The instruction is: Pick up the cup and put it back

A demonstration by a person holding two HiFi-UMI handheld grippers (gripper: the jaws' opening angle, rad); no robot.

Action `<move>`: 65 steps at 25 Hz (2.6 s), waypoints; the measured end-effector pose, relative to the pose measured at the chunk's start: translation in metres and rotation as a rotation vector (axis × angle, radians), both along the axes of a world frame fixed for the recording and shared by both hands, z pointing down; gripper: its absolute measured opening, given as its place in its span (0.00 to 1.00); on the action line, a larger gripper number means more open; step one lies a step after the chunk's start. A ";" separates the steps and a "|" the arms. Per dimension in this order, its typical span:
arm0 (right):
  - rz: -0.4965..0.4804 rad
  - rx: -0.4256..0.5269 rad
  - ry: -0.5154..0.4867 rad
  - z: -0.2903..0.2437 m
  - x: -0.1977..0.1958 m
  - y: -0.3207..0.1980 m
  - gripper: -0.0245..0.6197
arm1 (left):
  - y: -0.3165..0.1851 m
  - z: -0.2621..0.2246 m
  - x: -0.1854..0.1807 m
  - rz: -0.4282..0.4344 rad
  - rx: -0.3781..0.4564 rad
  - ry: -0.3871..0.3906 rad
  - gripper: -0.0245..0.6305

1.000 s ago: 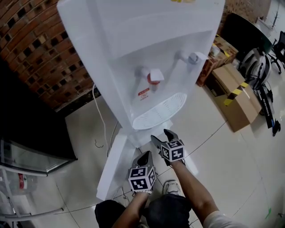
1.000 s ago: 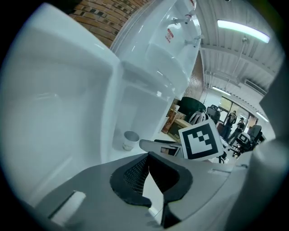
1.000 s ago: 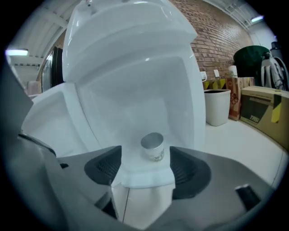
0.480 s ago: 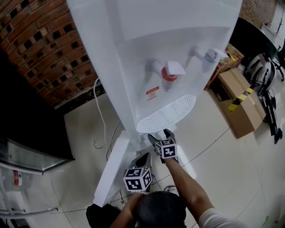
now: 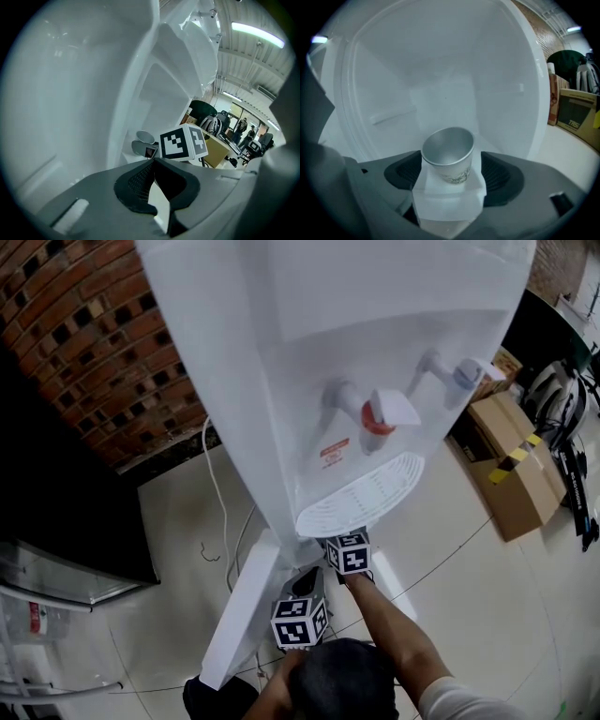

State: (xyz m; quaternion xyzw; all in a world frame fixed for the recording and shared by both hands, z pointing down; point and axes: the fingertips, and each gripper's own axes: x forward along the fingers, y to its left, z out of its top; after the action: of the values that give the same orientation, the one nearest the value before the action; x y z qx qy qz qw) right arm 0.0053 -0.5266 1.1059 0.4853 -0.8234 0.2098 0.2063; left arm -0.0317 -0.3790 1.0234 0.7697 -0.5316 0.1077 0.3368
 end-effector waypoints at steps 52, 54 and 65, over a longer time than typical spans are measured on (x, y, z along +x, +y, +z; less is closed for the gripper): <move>0.136 -0.027 -0.028 -0.469 0.081 0.272 0.53 | 0.163 -0.358 0.006 0.149 -0.145 -0.081 0.04; 0.142 -0.007 -0.033 -0.506 0.082 0.289 0.53 | 0.174 -0.396 0.005 0.162 -0.120 -0.069 0.04; 0.150 0.091 -0.070 -0.650 0.087 0.365 0.53 | 0.233 -0.522 0.004 0.210 -0.069 -0.058 0.04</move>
State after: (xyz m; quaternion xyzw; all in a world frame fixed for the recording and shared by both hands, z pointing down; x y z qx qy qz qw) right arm 0.0923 -0.1620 0.4555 0.5468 -0.8001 0.2038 0.1390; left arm -0.0272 -0.1463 0.5018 0.8056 -0.4535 0.1830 0.3344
